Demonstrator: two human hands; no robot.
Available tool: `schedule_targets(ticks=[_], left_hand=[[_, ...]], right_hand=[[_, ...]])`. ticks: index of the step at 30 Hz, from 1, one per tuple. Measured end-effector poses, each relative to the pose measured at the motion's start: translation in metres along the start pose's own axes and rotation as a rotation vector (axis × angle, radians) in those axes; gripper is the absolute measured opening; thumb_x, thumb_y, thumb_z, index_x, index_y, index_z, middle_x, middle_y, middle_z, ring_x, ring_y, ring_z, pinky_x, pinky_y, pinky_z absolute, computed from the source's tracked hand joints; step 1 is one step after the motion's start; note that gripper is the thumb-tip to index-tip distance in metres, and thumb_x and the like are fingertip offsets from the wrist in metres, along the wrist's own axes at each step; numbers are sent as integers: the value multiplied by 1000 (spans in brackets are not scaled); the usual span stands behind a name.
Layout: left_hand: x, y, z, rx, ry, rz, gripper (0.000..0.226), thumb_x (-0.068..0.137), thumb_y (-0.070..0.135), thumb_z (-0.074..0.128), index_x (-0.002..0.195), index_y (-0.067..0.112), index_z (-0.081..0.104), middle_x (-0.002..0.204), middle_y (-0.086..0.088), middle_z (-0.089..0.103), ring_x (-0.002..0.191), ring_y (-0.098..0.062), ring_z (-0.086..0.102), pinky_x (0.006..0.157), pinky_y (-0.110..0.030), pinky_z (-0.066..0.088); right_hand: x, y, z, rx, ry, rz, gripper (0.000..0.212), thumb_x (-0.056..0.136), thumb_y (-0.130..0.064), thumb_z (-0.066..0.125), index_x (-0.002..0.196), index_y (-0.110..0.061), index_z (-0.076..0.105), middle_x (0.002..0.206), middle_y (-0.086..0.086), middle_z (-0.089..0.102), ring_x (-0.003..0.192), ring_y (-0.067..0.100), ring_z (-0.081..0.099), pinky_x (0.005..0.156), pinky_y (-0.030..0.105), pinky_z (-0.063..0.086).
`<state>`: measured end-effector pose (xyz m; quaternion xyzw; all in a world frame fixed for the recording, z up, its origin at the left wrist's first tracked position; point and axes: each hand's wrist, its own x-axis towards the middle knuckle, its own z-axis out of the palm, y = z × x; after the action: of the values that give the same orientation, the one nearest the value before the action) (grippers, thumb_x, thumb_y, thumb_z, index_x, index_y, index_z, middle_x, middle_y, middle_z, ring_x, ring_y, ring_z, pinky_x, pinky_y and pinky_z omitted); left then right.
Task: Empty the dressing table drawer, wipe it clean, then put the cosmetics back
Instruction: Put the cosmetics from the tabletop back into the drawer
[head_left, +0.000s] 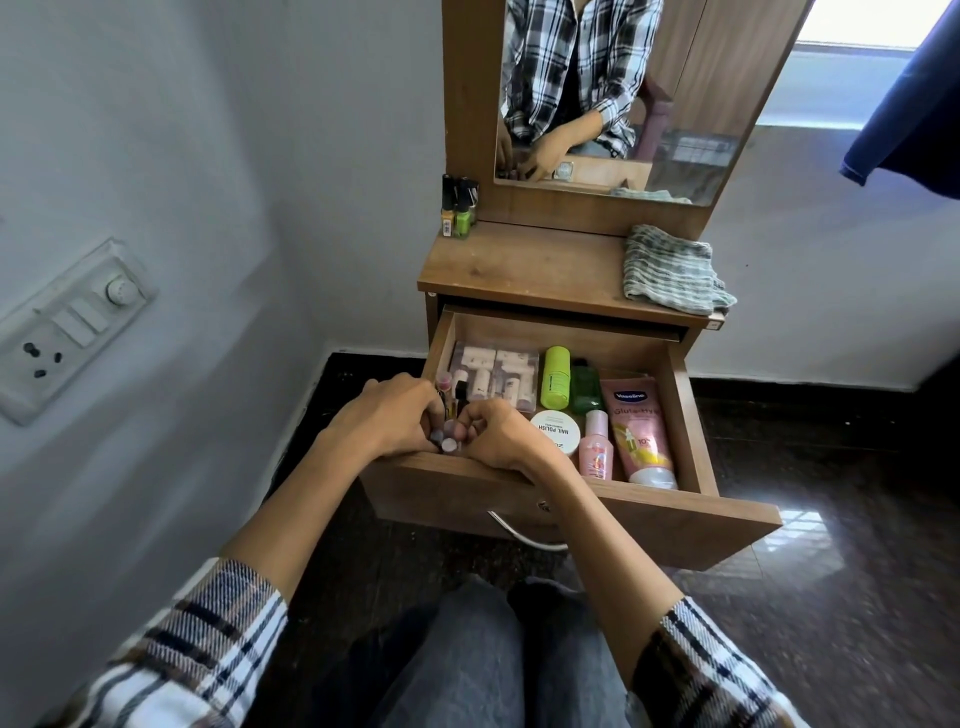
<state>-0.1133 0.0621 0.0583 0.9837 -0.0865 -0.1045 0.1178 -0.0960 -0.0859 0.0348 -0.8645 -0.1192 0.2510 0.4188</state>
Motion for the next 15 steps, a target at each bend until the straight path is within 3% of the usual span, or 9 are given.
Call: schedule_targets(ticks=[2, 6, 10, 15], left_hand=[[-1, 1, -1, -9, 1, -2, 11, 77, 29, 73, 87, 26, 70, 84, 8, 64, 83, -12, 59, 87, -38, 44], [-3, 3, -2, -20, 9, -6, 13, 76, 26, 75, 89, 25, 70, 79, 10, 61, 81, -10, 60, 89, -39, 46], [-4, 2, -2, -28, 31, -17, 16, 74, 27, 76, 89, 24, 71, 79, 9, 63, 79, -10, 61, 88, -38, 47], [-10, 3, -6, -43, 45, -21, 17, 74, 24, 77, 89, 24, 71, 77, 9, 64, 75, -7, 61, 82, -33, 49]], right_hand=[[1, 1, 0, -14, -5, 6, 25, 84, -4, 61, 66, -17, 49, 61, -8, 48, 55, 3, 41, 42, 2, 34], [5, 5, 2, -77, 32, 23, 26, 82, -4, 58, 64, -20, 48, 64, -6, 50, 59, 5, 43, 55, 16, 38], [7, 8, 2, -98, 43, 32, 26, 81, -7, 59, 63, -22, 48, 64, -6, 49, 59, 7, 43, 53, 17, 36], [4, 7, 1, -101, 55, 46, 25, 79, -9, 63, 63, -22, 48, 65, -5, 52, 71, 14, 49, 62, 22, 41]])
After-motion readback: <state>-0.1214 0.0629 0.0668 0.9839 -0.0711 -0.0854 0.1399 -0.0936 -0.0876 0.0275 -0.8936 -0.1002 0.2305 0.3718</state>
